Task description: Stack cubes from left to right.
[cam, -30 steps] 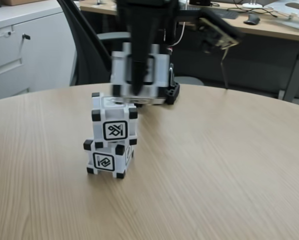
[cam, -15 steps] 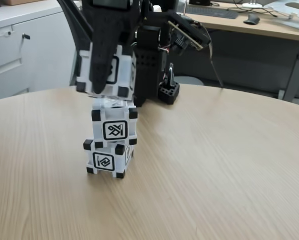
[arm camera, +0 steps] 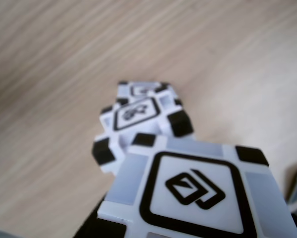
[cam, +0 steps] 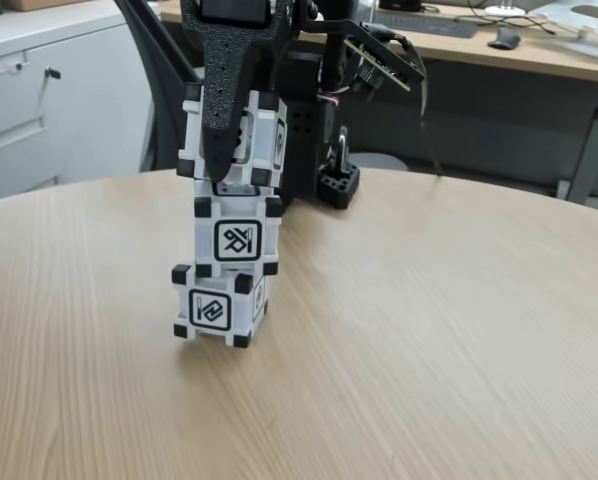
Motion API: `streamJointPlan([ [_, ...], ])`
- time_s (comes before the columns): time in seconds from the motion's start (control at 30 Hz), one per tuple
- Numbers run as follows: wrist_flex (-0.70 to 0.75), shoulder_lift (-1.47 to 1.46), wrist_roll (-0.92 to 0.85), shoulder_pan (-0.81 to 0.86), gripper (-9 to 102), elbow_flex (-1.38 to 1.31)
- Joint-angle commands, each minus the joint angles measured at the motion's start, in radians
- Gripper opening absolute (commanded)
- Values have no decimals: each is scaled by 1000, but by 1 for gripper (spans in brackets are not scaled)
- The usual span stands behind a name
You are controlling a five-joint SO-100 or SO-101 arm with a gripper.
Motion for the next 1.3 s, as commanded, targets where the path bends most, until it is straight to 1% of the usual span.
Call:
streamJointPlan([
  [0.0, 3, 11, 2, 2, 0, -25],
  [0.17, 8, 11, 2, 2, 0, -25],
  [0.2, 8, 8, 0, 2, 2, -25],
  [0.3, 5, 2, -5, 2, 10, -23],
  [0.4, -2, 2, -6, 2, 15, -23],
  [0.57, -2, -2, -9, 2, 33, -23],
  [0.63, -2, -2, -9, 2, 38, -21],
  [0.77, -2, 2, -15, 2, 41, -17],
  [1.0, -3, 11, -21, 2, 43, -21],
  [1.17, -5, 14, -23, -2, 49, -23],
  [1.27, -5, 21, -18, -37, 50, -23],
])
